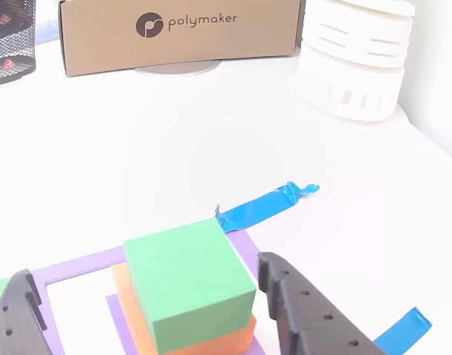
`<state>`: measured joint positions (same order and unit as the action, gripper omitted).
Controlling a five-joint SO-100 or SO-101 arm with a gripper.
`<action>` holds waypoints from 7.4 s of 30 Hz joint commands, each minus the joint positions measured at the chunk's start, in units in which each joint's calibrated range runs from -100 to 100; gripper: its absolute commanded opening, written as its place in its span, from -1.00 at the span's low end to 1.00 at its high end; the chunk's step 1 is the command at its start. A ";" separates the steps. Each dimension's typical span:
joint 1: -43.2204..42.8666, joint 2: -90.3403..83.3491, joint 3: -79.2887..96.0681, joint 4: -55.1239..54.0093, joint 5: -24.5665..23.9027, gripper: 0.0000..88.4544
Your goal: Tower of hanoi
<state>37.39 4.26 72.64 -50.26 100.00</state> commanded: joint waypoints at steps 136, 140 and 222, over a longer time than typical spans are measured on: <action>-60.30 -9.07 -0.19 15.53 0.00 -0.88; -61.26 -2.69 -0.28 7.99 0.00 -0.88; -33.75 -50.33 -63.10 136.82 0.00 -1.00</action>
<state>-0.64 -46.39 20.32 77.43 99.82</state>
